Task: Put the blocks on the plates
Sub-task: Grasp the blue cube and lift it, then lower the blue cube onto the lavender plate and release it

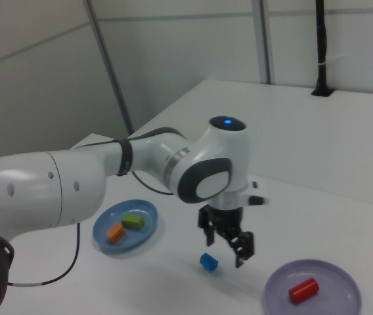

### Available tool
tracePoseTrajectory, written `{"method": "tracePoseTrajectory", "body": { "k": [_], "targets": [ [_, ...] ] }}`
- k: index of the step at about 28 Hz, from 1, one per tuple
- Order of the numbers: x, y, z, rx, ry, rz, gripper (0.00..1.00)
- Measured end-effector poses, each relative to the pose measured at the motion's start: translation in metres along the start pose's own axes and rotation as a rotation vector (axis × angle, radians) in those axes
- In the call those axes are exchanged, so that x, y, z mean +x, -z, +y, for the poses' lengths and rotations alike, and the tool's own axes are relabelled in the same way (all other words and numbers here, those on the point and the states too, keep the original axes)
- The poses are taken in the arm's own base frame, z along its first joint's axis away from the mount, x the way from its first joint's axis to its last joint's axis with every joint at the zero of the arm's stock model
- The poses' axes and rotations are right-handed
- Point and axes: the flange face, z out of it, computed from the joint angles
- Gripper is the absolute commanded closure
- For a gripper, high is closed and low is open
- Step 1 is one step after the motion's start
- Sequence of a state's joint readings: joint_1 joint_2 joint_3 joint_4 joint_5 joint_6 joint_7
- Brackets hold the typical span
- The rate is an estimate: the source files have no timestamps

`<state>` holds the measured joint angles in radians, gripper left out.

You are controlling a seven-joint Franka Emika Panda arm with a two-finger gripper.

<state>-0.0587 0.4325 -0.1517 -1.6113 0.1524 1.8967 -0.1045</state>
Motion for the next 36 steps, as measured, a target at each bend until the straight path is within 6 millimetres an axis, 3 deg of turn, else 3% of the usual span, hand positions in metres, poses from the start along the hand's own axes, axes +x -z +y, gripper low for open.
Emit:
{"method": "tracePoseTrajectory", "body": {
  "k": [4,8,9,11,12,17,18,20,24,30,34,36],
  "targets": [
    [0.0,-0.034,-0.041,-0.045,-0.028,-0.047,0.0],
    [0.005,-0.056,-0.06,-0.064,-0.034,-0.045,0.01],
    [0.006,-0.058,-0.061,-0.065,-0.033,-0.043,0.05],
    [0.007,-0.061,-0.061,-0.066,-0.033,-0.037,0.16],
    [0.008,-0.061,-0.061,-0.067,-0.033,-0.032,0.29],
    [0.01,-0.058,-0.061,-0.066,-0.034,-0.019,0.7],
    [0.01,-0.058,-0.061,-0.066,-0.034,-0.019,0.86],
    [0.01,-0.058,-0.061,-0.066,-0.033,-0.018,0.94],
    [0.01,-0.058,-0.062,-0.066,-0.031,-0.018,1.0],
    [0.01,-0.055,-0.061,-0.069,-0.03,-0.014,1.0],
    [0.013,-0.043,-0.048,-0.091,-0.015,0.006,1.0],
    [0.015,-0.028,-0.029,-0.105,-0.008,0.029,1.0]
  ]
}}
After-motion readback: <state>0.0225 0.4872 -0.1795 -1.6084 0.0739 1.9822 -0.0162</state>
